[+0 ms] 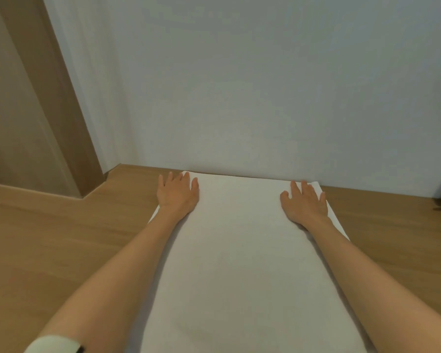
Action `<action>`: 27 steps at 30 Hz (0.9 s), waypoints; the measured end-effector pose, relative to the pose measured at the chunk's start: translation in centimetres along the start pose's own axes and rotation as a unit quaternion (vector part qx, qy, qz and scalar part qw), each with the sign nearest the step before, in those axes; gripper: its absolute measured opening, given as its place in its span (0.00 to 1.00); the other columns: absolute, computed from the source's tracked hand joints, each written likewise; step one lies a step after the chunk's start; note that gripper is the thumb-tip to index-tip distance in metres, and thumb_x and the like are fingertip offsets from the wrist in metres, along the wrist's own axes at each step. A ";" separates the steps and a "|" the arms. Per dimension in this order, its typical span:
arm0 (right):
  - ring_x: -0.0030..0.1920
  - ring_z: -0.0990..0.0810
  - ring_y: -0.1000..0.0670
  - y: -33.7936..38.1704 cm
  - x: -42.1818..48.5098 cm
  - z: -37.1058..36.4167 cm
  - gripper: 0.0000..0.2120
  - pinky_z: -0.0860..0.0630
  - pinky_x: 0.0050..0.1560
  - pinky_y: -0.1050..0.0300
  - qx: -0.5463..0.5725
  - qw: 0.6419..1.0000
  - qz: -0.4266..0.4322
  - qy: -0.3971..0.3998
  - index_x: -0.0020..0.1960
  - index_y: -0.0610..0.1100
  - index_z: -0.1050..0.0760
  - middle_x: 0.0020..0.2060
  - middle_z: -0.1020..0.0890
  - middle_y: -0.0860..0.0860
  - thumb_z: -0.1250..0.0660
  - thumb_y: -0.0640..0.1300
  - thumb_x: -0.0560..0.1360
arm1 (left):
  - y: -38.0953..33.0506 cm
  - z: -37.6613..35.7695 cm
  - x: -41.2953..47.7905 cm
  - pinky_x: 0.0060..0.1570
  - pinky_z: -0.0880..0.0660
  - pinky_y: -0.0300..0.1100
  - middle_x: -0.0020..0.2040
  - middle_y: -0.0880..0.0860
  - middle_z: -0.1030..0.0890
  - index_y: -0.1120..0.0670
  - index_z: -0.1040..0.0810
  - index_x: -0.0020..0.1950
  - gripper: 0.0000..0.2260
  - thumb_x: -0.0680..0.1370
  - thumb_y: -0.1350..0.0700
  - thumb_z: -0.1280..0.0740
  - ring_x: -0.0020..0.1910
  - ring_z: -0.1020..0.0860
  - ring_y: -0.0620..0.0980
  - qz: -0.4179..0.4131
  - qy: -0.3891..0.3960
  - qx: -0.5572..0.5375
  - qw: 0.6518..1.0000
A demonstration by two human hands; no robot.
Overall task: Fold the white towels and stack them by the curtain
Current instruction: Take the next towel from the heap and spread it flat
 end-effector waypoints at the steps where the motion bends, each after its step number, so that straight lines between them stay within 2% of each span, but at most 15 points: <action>1: 0.77 0.58 0.46 0.1 -0.2 0.3 0.27 0.62 0.75 0.43 0.000 1.000 0.003 0.009 0.79 0.45 0.58 0.78 0.57 0.46 0.59 0.53 0.82 | -0.2 0.5 -0.5 0.74 0.54 0.51 0.74 0.53 0.35 0.56 0.39 0.76 0.22 0.83 0.50 0.54 0.75 0.42 0.54 -0.010 -0.019 -0.008 1.000; 4: 0.77 0.57 0.45 1.6 -1.5 0.9 0.27 0.60 0.74 0.42 0.005 0.999 0.049 0.021 0.78 0.43 0.58 0.78 0.55 0.46 0.55 0.50 0.83 | -1.8 1.5 -2.6 0.71 0.47 0.49 0.70 0.55 0.30 0.55 0.38 0.75 0.20 0.83 0.53 0.51 0.71 0.36 0.53 -0.059 -0.057 -0.052 0.995; 6: 0.77 0.56 0.45 3.3 -3.0 0.9 0.27 0.58 0.74 0.42 0.010 0.994 0.099 0.037 0.78 0.42 0.56 0.78 0.53 0.47 0.53 0.49 0.83 | -3.3 1.7 -4.0 0.70 0.44 0.48 0.71 0.54 0.31 0.53 0.41 0.76 0.21 0.83 0.52 0.49 0.71 0.36 0.53 -0.080 -0.032 -0.071 0.994; 10: 0.77 0.56 0.46 5.0 -6.7 -0.6 0.26 0.60 0.73 0.39 -0.013 0.989 0.142 0.047 0.78 0.46 0.56 0.78 0.53 0.48 0.57 0.52 0.83 | -4.7 0.6 -7.3 0.74 0.53 0.51 0.78 0.52 0.47 0.52 0.49 0.78 0.24 0.83 0.48 0.52 0.77 0.49 0.53 -0.108 0.092 -0.034 0.989; 13: 0.77 0.59 0.46 3.6 -8.8 -1.7 0.25 0.65 0.71 0.36 -0.028 0.991 0.123 0.042 0.78 0.55 0.57 0.78 0.57 0.52 0.61 0.58 0.82 | -3.1 -0.1 -9.3 0.74 0.57 0.51 0.79 0.51 0.50 0.47 0.49 0.78 0.23 0.83 0.45 0.55 0.77 0.52 0.52 -0.112 0.096 -0.015 0.989; 17: 0.77 0.58 0.46 0.1 -10.1 -1.4 0.26 0.63 0.74 0.41 -0.018 0.997 0.079 0.009 0.77 0.60 0.57 0.78 0.56 0.52 0.61 0.62 0.80 | 0.2 0.3 -10.1 0.74 0.58 0.50 0.79 0.49 0.51 0.42 0.50 0.78 0.23 0.82 0.42 0.56 0.78 0.54 0.50 -0.083 0.089 0.003 0.993; 20: 0.77 0.57 0.46 -2.9 -10.5 -0.7 0.26 0.60 0.74 0.39 -0.013 0.999 0.032 0.001 0.77 0.60 0.55 0.78 0.54 0.53 0.60 0.62 0.80 | 2.4 0.7 -10.2 0.74 0.57 0.50 0.79 0.49 0.50 0.43 0.49 0.78 0.23 0.82 0.43 0.56 0.77 0.53 0.50 -0.054 0.080 0.012 0.995; 23: 0.77 0.55 0.43 -5.5 -11.0 -0.1 0.26 0.59 0.74 0.38 0.014 1.000 -0.013 -0.003 0.77 0.61 0.53 0.78 0.53 0.52 0.59 0.63 0.80 | 3.8 1.1 -10.6 0.74 0.55 0.50 0.79 0.51 0.51 0.48 0.48 0.78 0.24 0.83 0.44 0.56 0.78 0.54 0.52 -0.035 0.081 -0.024 0.996; 27: 0.77 0.56 0.43 -7.2 -11.7 0.5 0.26 0.60 0.74 0.39 0.028 0.999 -0.029 0.001 0.77 0.59 0.54 0.78 0.51 0.48 0.59 0.61 0.80 | 5.2 1.7 -11.2 0.74 0.56 0.50 0.79 0.54 0.51 0.52 0.50 0.79 0.23 0.84 0.48 0.56 0.77 0.53 0.54 -0.020 0.090 -0.051 0.994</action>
Point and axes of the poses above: each hand's wrist, its own x-axis towards the middle knuckle, its own z-axis out of the back of the hand, y = z × x, the point moved 2 cm from there along x, towards the middle knuckle
